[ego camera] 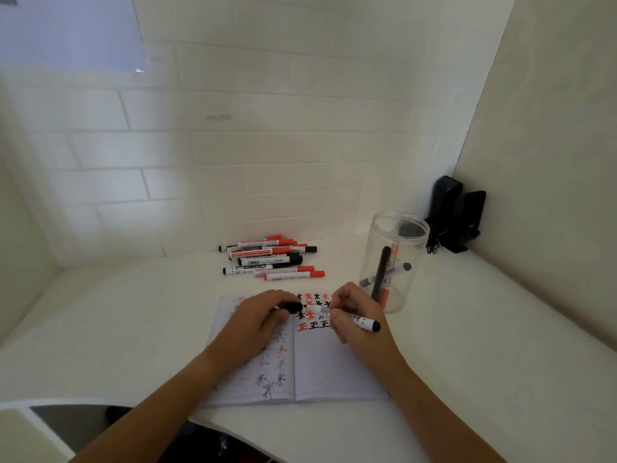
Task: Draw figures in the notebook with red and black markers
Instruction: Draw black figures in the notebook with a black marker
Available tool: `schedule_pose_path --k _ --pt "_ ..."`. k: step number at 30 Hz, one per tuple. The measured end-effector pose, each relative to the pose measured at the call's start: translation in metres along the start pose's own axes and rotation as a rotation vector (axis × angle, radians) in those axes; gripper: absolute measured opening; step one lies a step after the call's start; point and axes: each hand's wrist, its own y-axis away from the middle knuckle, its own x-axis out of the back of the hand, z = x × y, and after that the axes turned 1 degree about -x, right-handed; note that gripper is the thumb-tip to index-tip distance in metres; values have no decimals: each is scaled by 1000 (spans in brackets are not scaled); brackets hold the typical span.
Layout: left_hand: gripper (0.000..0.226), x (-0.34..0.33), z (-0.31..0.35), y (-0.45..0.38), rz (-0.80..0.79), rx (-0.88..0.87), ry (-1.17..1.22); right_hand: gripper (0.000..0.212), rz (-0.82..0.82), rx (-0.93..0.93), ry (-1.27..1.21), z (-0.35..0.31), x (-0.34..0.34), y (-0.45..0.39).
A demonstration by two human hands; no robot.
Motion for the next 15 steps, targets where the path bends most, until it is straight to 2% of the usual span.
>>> schedule_pose_path --k 5,10,15 --pt "29 -1 -1 0 -3 -33 -10 6 -17 0 48 -1 -2 0" --pt "27 -2 -4 1 -61 -71 -54 12 -81 -54 74 -1 -7 2" --pt "25 -2 -6 0 -25 -50 -58 11 -57 -109 20 -1 -2 -4"
